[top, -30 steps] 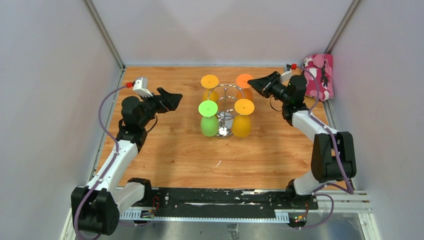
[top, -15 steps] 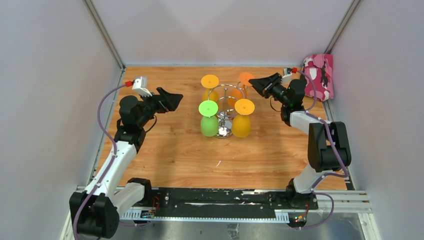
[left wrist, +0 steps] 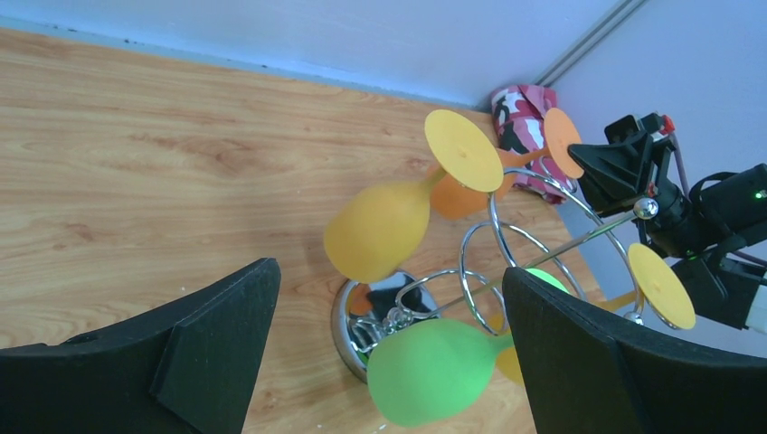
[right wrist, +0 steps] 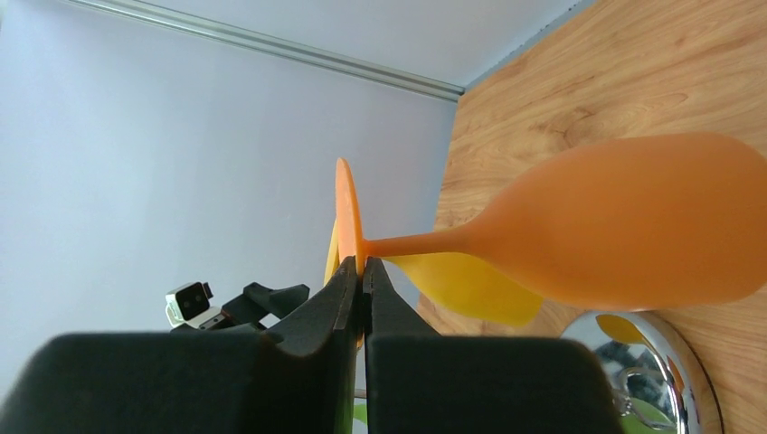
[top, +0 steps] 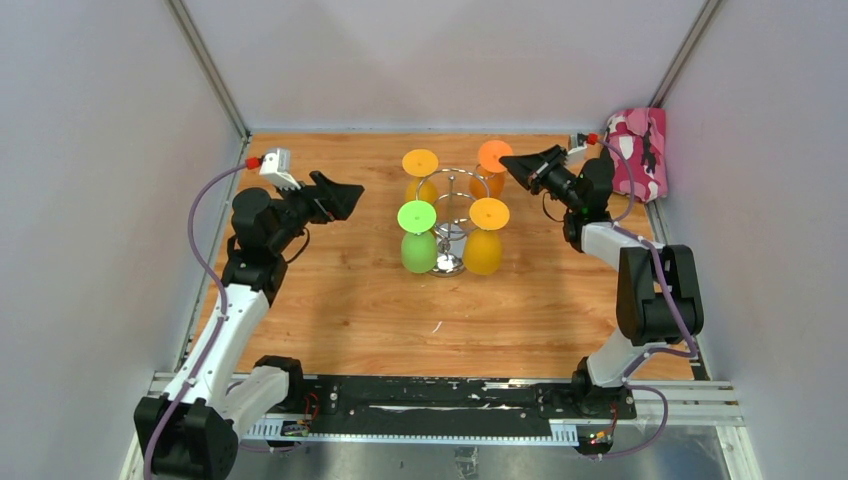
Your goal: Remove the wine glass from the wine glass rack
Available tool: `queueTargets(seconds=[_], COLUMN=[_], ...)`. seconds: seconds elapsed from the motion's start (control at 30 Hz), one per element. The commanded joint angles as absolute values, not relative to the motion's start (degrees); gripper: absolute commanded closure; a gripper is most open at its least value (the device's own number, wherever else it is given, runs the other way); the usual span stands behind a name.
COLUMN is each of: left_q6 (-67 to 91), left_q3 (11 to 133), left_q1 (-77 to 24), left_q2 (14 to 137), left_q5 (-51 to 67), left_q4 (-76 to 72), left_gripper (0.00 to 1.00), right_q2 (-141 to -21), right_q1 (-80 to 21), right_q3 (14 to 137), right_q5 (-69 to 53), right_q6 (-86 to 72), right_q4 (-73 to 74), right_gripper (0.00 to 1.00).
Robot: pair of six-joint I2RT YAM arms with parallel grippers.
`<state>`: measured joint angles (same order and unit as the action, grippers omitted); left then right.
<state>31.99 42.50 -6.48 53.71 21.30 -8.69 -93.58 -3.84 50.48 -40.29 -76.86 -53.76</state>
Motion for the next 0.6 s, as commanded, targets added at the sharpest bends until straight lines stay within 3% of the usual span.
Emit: queueTargets(seconds=[0.0,0.57], left_q6=[32.0,29.9], left_q3=[44.5,46.7], left_q1=[-6.1,-6.1], left_q2=[53.3,50.3], left_q5=[22.4,20.1], left_q4=[-6.7,-0.8], left_gripper=[0.00,0.00], right_q2=[-93.8,-90.2], right_q1=[-3.1,-3.2], right_q3=[49.3,49.9], right_q5=[-40.9,-39.7], right_q6=[-78.6,-79.9], right_q4=[-57.0,-44.5], right_gripper=[1.00,1.00])
